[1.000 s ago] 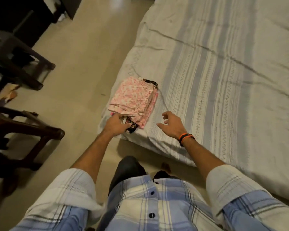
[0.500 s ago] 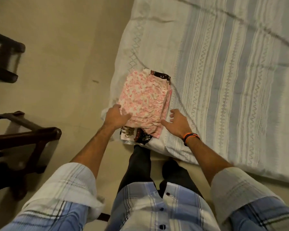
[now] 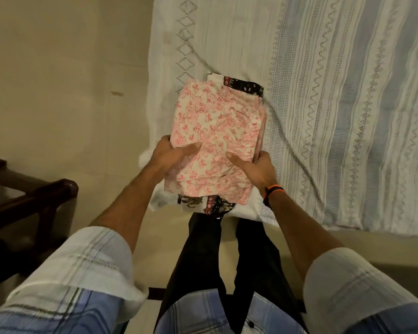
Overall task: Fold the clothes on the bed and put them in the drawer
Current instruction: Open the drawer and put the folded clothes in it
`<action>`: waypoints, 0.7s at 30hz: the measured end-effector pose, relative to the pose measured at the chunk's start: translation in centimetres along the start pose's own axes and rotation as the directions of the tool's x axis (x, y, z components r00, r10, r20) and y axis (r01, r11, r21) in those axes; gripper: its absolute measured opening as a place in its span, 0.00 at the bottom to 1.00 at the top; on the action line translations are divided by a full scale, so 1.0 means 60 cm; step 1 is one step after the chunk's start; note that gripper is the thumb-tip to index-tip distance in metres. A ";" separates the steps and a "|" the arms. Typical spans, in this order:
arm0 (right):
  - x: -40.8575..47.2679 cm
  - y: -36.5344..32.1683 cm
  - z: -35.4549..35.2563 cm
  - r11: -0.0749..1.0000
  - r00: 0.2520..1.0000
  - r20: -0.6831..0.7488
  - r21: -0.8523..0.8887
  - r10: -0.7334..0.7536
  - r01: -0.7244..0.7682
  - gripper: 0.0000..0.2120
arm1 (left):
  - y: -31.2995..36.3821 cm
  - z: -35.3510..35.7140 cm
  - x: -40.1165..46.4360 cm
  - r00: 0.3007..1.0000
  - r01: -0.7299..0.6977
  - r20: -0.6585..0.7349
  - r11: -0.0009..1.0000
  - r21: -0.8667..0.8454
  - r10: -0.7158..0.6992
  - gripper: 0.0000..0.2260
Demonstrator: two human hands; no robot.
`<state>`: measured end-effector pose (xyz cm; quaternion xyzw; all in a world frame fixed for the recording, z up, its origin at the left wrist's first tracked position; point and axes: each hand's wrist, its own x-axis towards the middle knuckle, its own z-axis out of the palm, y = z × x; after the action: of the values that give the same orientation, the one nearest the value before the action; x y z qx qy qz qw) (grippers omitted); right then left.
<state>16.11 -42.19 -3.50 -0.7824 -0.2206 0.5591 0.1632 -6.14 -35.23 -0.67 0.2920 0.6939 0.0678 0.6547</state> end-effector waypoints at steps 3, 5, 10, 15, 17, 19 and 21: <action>0.009 -0.008 -0.003 0.995 0.999 0.036 0.098 0.009 -0.013 0.36 | -0.003 -0.004 0.015 1.000 0.012 0.015 0.998 -0.060 -0.011 0.19; 0.013 -0.011 -0.001 0.987 0.996 0.086 0.158 0.025 -0.039 0.33 | -0.001 -0.014 0.022 0.999 0.026 0.040 0.998 -0.064 -0.023 0.21; 0.016 -0.016 0.019 0.957 0.994 0.104 0.289 -0.012 -0.019 0.41 | 0.003 -0.016 0.036 0.989 0.072 0.140 0.992 -0.105 -0.057 0.27; 0.017 -0.018 0.011 0.922 0.986 0.159 0.388 -0.054 -0.011 0.42 | 0.003 0.011 0.033 0.974 0.122 0.209 0.976 -0.179 -0.083 0.22; 0.012 -0.018 0.009 0.912 0.982 0.171 0.410 -0.077 0.001 0.42 | 0.002 0.015 0.027 0.977 0.114 0.203 0.971 -0.212 -0.071 0.23; 0.003 -0.021 0.006 0.903 0.981 0.171 0.430 -0.093 0.010 0.43 | 0.002 0.016 0.015 0.979 0.103 0.196 0.966 -0.236 -0.056 0.26; -0.013 -0.024 -0.001 0.896 0.980 0.167 0.443 -0.111 0.026 0.42 | 0.003 0.016 -0.003 0.980 0.093 0.195 0.966 -0.240 -0.046 0.30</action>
<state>15.71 -41.37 -2.15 -0.6610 -0.1307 0.6594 0.3334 -5.15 -35.43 -0.56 0.1884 0.6251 0.1033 0.7504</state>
